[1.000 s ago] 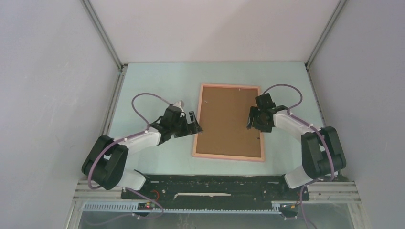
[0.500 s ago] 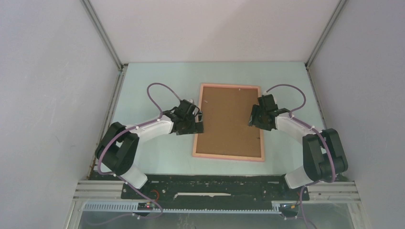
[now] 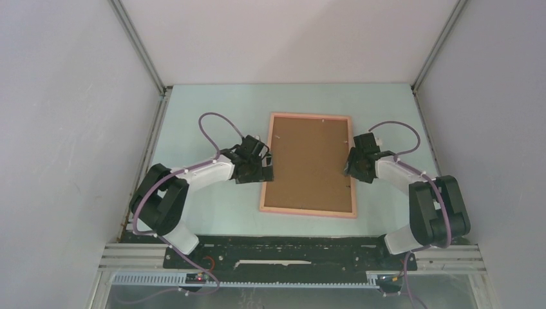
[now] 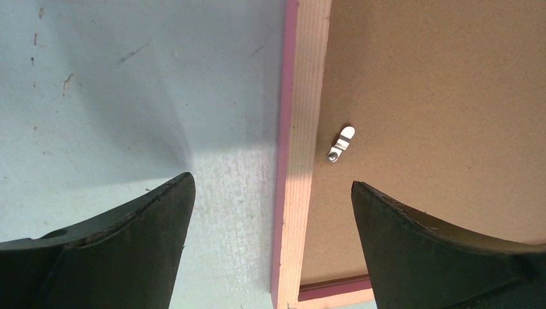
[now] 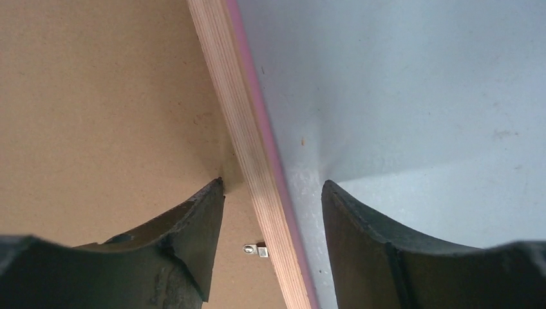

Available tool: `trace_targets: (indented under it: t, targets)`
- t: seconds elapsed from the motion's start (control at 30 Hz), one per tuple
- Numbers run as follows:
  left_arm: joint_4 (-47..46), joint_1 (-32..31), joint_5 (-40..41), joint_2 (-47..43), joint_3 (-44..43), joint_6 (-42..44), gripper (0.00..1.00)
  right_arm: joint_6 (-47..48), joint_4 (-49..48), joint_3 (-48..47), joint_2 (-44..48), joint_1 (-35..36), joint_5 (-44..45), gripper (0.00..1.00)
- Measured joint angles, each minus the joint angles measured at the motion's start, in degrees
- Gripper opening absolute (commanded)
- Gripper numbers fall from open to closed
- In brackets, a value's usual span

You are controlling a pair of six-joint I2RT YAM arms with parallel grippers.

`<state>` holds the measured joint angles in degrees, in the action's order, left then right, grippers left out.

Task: Put the photo into the frame
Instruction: Install the photo frame at the center of the board.

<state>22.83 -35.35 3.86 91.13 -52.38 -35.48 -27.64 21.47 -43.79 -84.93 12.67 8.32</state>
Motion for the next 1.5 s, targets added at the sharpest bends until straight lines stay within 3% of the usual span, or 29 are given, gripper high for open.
trace_targets:
  t: [0.07, 0.13, 0.33, 1.0, 1.13, 1.5]
  targets:
    - [0.04, 0.00, -0.02, 0.46, -0.26, -0.02, 0.96, 0.07, -0.44, 0.22, -0.15, -0.57, -0.85, 0.47]
    - [0.20, -0.02, -0.09, 1.29, -1.16, -0.02, 0.95, 0.04, -1.38, 0.00, -0.94, -1.07, -2.97, 0.42]
    - [0.81, -1.16, 0.09, 4.39, -5.31, -0.15, 0.91, 0.24, -1.16, -1.25, -2.36, -2.21, -6.73, 0.42]
    - [6.54, -3.02, 4.72, 11.30, -11.74, -2.12, 0.74, 0.39, -1.20, -1.27, -2.40, -2.47, -7.30, 0.42]
    - [8.00, -3.15, 5.77, 12.44, -13.57, -3.17, 0.65, 0.46, -1.20, -1.27, -2.40, -2.47, -7.34, 0.42]
    - [7.76, -2.73, 8.02, 12.22, -13.49, -9.99, 0.11, 0.52, -1.55, -1.29, -2.51, -2.45, -7.54, 0.42]
